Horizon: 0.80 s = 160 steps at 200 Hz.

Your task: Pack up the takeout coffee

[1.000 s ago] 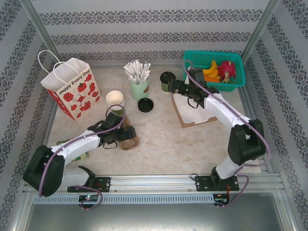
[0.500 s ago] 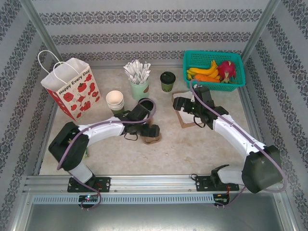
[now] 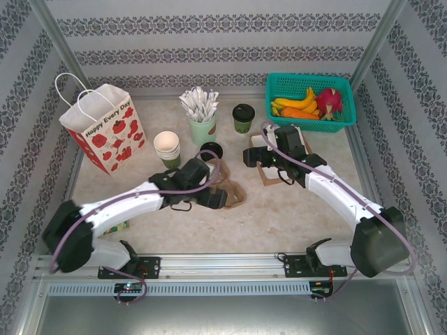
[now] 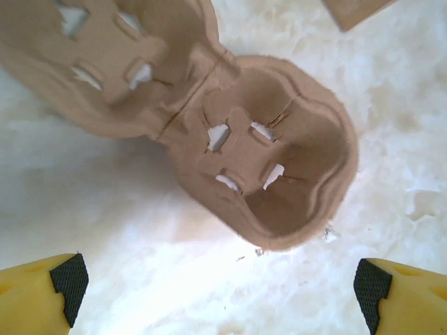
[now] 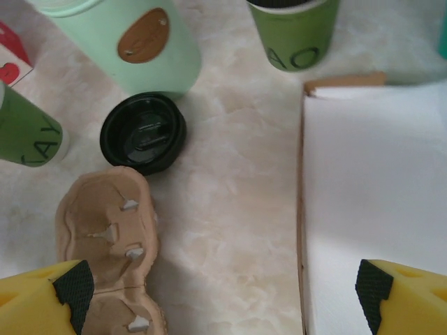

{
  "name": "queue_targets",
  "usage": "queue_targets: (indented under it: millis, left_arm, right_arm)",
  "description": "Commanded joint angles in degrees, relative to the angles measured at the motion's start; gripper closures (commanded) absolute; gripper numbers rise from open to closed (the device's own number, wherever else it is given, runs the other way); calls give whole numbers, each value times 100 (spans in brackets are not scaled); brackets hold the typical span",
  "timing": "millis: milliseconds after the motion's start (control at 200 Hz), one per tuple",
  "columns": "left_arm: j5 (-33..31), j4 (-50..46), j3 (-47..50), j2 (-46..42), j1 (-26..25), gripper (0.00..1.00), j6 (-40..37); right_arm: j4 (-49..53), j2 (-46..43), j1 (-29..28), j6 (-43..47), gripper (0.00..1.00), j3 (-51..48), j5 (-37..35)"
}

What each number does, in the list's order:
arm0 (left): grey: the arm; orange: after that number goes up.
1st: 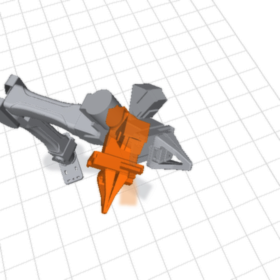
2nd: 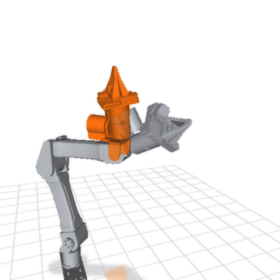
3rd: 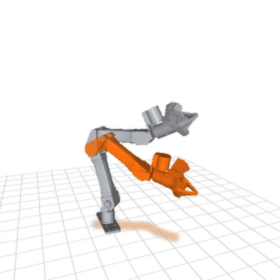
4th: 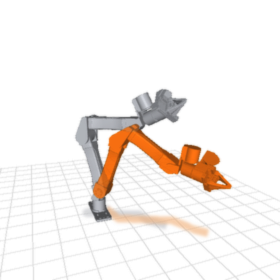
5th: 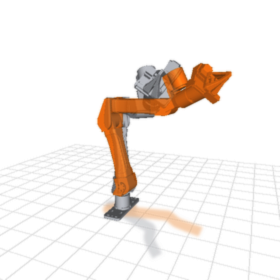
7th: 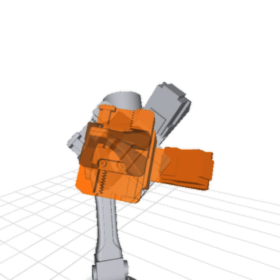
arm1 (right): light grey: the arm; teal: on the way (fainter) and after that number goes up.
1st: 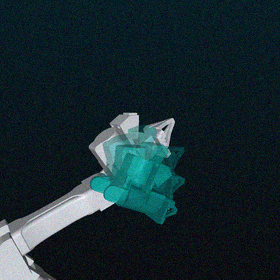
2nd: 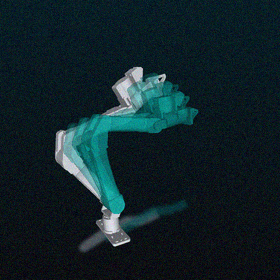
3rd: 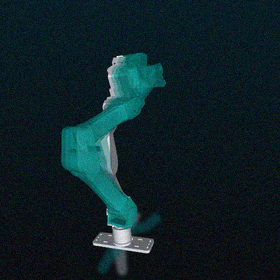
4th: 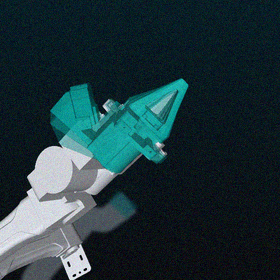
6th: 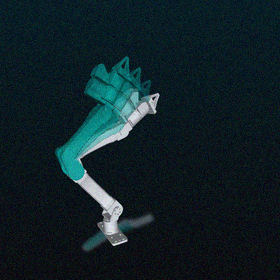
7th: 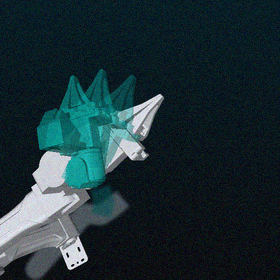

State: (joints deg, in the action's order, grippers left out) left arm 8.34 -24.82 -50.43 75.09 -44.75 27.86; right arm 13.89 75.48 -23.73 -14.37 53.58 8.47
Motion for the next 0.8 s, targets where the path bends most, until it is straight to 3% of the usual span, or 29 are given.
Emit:
queue_targets:
  millis: [0, 205, 420, 599, 794]
  left_arm:
    - [-587, -627, 13, -802, 255, 1, -14]
    - [-1056, -2136, -1314, -1672, 1694, 1, 246]
    - [-1851, -3785, -3323, -1315, 3711, 1, 604]
    - [-1394, -3778, -4079, -922, 5426, 1, 633]
    - [-781, -3187, -4261, -311, 6783, 0, 1073]
  right_arm:
    - [-496, 60, -140, 487, 2, 186, -11]
    - [-1487, 31, -279, 798, 2, -131, 223]
    - [-1658, 28, -423, 1161, 2, -199, 192]
    - [-1570, -26, -434, 1512, 2, -292, 752]
    - [-1388, -47, -519, 1797, 2, -246, 884]
